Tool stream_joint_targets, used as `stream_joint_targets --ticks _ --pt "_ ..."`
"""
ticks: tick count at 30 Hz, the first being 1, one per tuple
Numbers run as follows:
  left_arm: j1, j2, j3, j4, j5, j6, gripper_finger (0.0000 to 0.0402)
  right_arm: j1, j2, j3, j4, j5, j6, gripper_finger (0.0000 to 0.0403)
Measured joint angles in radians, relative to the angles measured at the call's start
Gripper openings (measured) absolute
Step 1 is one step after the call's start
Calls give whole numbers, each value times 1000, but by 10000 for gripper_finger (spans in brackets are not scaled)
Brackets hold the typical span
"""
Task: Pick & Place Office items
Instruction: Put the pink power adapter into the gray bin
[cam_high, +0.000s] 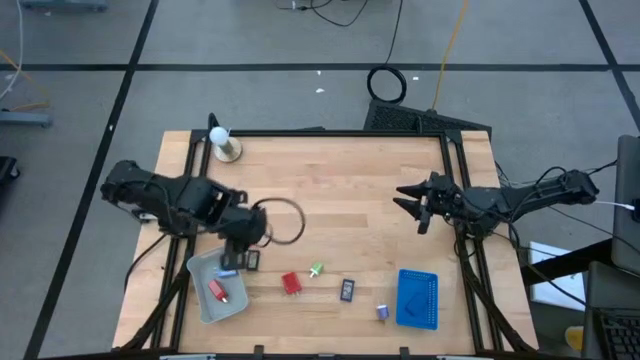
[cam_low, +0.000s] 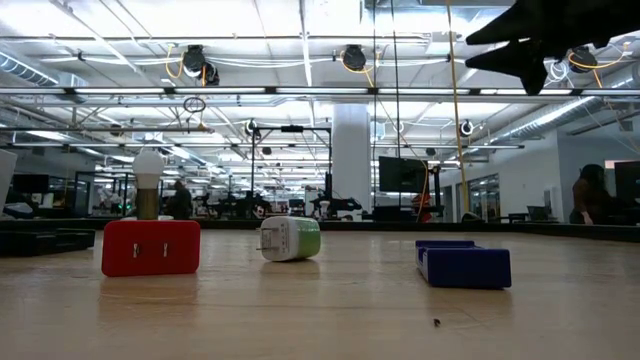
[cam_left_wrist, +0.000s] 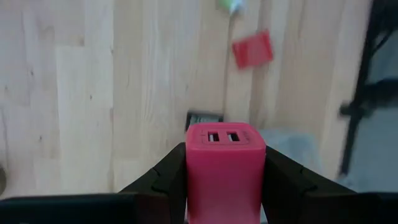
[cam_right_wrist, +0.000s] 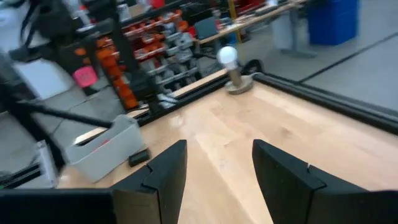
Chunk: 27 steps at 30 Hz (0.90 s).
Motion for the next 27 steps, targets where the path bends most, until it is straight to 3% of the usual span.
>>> stream_joint_targets --ticks 7,13,17,27 --pt "-167 -261 -280 -1 -1 -128 147 0 35 0 9 174 28 173" --pt "-333 -446 -407 5 -30 -343 147 0 43 0 46 333 31 173" --pt "-451 -492 -461 18 -59 -450 147 0 43 0 45 393 62 173" --pt "-715 -490 -611 202 -117 -622 147 0 43 0 45 392 127 173"
